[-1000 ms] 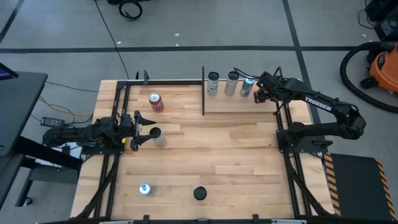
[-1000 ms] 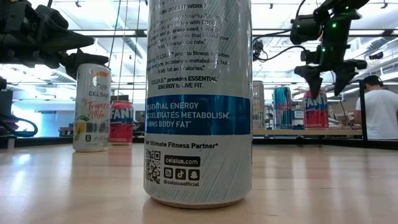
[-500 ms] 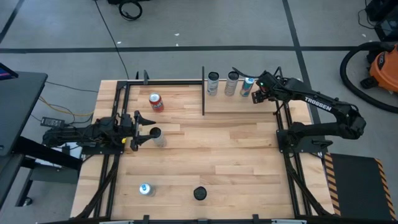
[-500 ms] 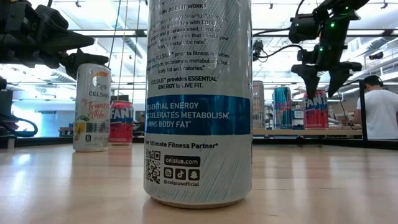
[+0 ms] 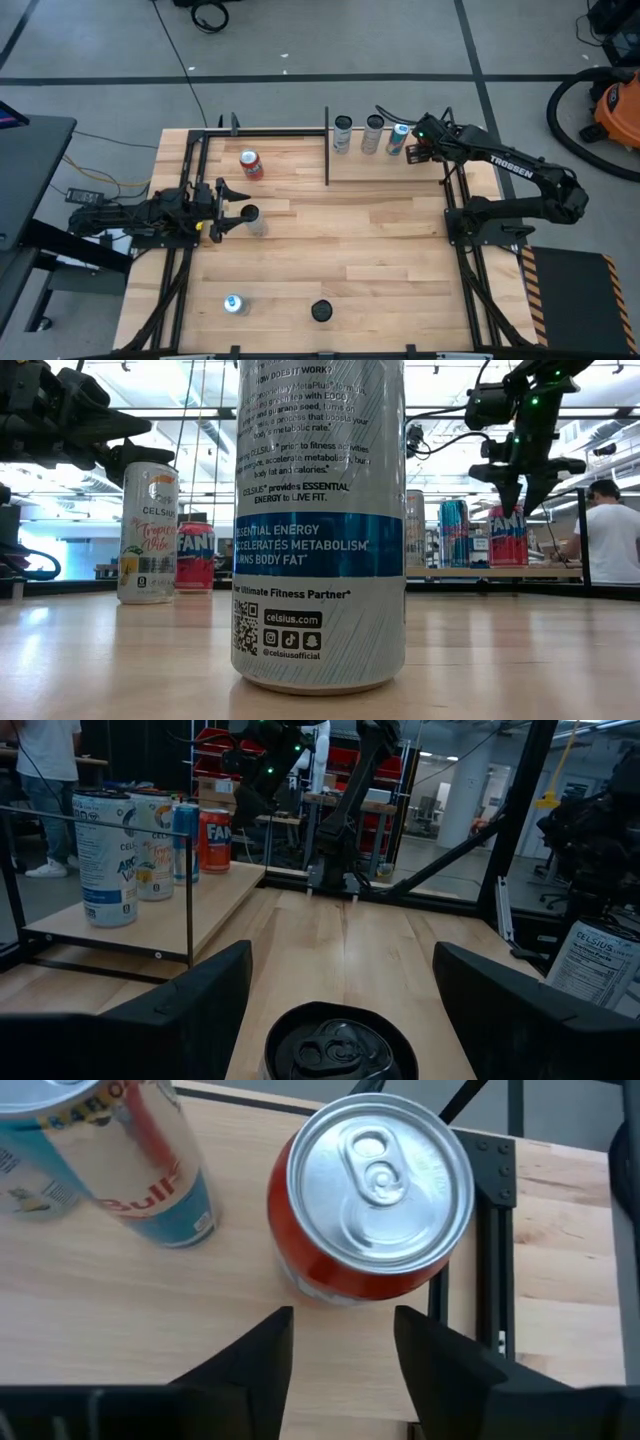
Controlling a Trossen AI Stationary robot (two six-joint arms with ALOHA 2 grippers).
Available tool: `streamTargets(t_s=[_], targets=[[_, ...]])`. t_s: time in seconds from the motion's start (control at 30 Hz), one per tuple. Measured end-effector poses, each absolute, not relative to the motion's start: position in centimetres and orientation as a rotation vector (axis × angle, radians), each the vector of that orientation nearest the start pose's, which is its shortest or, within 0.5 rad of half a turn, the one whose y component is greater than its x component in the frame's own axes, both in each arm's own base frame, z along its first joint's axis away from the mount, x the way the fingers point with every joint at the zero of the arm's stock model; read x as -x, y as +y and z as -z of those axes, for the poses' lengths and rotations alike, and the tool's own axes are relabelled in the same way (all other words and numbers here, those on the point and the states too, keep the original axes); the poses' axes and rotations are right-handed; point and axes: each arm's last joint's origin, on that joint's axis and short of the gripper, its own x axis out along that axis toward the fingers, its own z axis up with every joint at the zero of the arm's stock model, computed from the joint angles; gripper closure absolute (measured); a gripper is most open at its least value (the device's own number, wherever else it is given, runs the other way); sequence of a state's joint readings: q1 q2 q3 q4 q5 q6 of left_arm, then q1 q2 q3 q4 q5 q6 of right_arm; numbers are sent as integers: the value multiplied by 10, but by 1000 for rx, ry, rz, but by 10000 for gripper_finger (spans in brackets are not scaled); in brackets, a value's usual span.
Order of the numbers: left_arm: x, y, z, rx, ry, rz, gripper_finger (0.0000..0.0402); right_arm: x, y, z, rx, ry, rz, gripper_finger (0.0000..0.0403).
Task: Place canned beverage on shelf
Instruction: Put the bottom red soda can on the shelf, then put the white blue soda can on the shelf aligned with the other blue white soda can
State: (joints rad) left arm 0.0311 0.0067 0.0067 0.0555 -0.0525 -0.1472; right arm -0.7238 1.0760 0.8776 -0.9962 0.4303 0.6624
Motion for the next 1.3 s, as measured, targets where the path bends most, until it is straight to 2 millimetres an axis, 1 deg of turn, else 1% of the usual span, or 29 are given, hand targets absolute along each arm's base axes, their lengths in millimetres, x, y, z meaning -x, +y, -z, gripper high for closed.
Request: streamTargets(t_s=[0.27, 0.43, 0.6, 0.73, 0.83, 0.97, 1.3], targets=[[-97, 5, -171, 154, -62, -79, 88, -124, -138, -260, -703, 815, 1443, 222], [-97, 5, -171, 154, -62, -79, 88, -123, -146, -255, -731, 848, 1455, 223], [-97, 5, -171, 154, -62, -79, 88, -129, -155, -247, -713, 884, 1432, 223], [-97, 5, -171, 154, -62, -79, 88, -130, -155, -246, -717, 910, 1386, 223], [-97, 5, -171, 150, -62, -79, 88, -128, -149, -252, -716, 887, 1363, 223], [-97, 5, -171, 149, -62, -79, 88, -125, -137, -264, -695, 819, 1322, 222], [-97, 5, -171, 168, -62, -79, 88, -125, -93, -291, -636, 674, 1068, 222]])
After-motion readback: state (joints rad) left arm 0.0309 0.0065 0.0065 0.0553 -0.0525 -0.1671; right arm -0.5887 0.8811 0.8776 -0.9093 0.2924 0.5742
